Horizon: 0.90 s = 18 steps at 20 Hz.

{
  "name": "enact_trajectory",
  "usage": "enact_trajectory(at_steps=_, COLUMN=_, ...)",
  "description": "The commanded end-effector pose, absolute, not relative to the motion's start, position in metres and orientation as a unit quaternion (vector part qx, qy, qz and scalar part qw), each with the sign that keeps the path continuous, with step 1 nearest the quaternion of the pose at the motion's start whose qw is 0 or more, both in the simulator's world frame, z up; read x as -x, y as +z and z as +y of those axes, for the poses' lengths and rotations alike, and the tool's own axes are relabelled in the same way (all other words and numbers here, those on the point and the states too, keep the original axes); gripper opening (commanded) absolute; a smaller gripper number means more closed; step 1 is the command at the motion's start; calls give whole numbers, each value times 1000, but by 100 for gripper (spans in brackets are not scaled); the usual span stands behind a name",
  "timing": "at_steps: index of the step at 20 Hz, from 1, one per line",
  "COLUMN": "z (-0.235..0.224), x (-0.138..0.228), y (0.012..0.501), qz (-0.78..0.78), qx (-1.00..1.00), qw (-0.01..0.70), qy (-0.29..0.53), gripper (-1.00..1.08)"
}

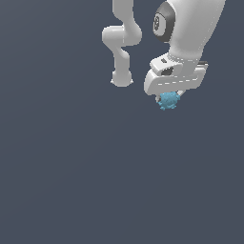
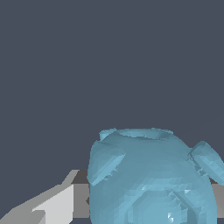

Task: Pick up the object and move it to a goal position.

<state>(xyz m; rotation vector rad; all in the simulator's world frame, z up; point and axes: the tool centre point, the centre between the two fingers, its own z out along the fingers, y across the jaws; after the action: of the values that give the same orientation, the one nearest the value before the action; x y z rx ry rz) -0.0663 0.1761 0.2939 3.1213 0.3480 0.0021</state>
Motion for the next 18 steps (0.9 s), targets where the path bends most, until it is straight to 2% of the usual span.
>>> enact_trajectory(at_steps=1, z=190, x=62, y=314, qz=110, qx=-994, qw=0, qy=0, gripper=-100)
enact_trajectory(at_steps=9, z=220, x=52, y=354, qz=110, qx=-994, qw=0, qy=0, gripper=-100)
enact_trajectory(at_steps=18, z=233, x=46, y=371, qz=110, qx=-994, qw=0, qy=0, gripper=-100)
